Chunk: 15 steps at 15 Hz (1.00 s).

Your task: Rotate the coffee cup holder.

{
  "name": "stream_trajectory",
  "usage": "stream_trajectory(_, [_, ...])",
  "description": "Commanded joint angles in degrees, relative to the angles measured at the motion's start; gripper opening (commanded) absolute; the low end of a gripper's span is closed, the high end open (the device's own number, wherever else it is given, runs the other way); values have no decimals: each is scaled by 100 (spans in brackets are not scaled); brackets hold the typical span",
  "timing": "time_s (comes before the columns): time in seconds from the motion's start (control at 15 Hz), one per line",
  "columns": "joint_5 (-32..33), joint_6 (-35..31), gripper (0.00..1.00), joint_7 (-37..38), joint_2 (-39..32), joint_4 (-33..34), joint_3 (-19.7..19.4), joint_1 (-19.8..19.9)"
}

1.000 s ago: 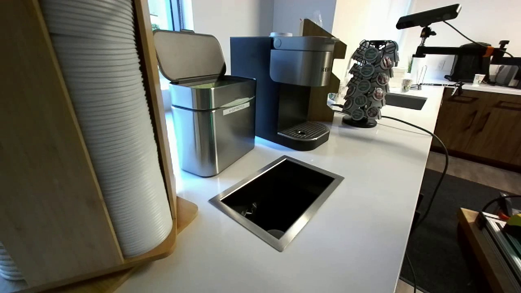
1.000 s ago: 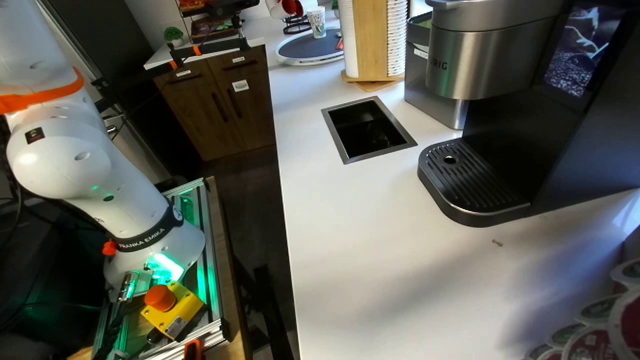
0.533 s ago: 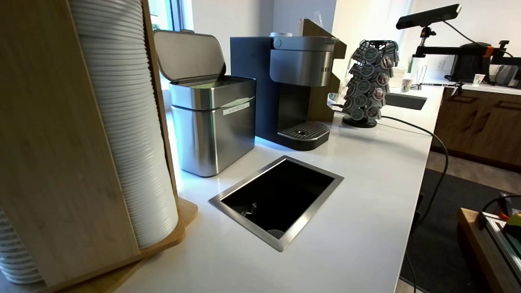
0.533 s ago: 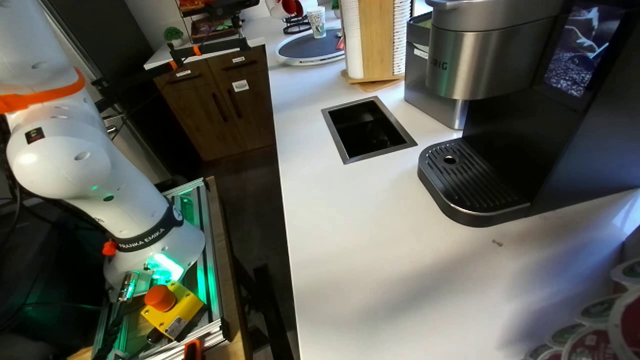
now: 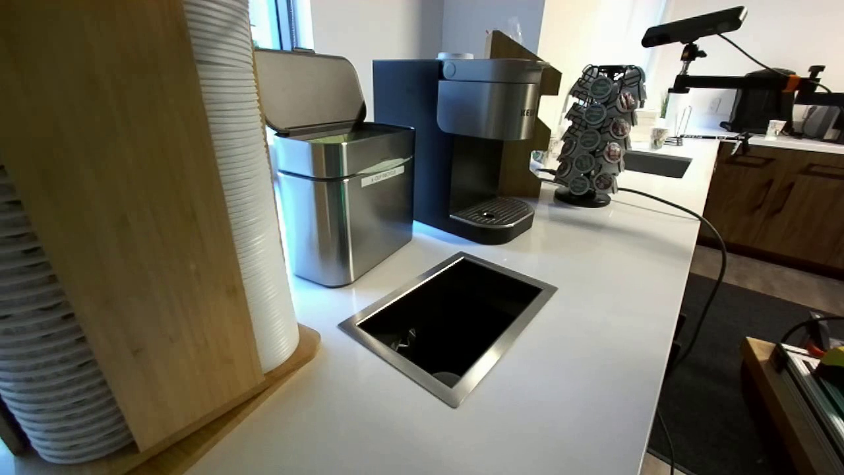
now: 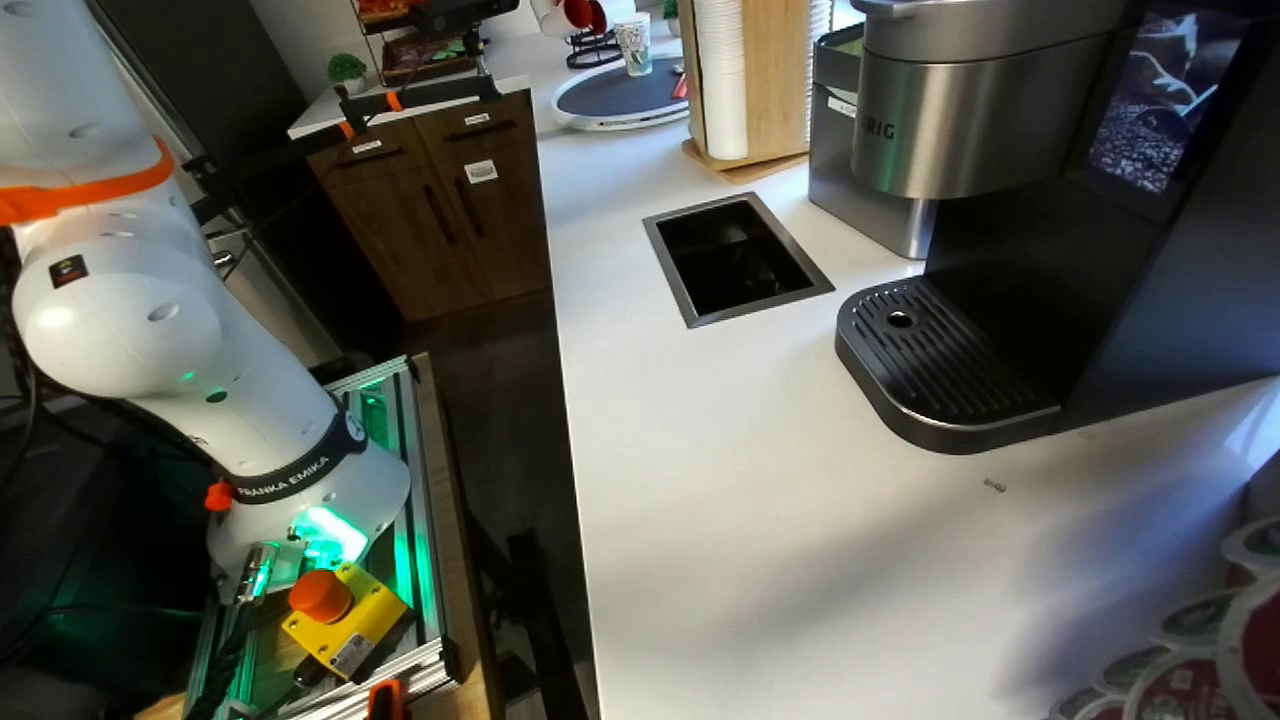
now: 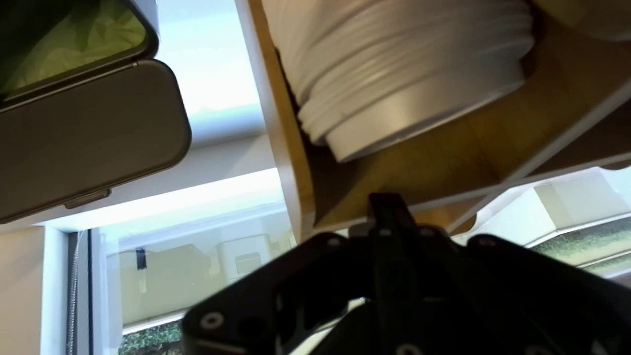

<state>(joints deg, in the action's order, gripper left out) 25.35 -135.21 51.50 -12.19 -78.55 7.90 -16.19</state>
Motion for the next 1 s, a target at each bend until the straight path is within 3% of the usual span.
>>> stream_trajectory(0.0, [-76,-365,0,-9,-205,-8,-12,71])
stream_trajectory(0.53, [-429,-1170,0,-350,-350,-66,99,280])
stream_trajectory(0.93, [-847,-1230,0,-780,90,-223,340,268])
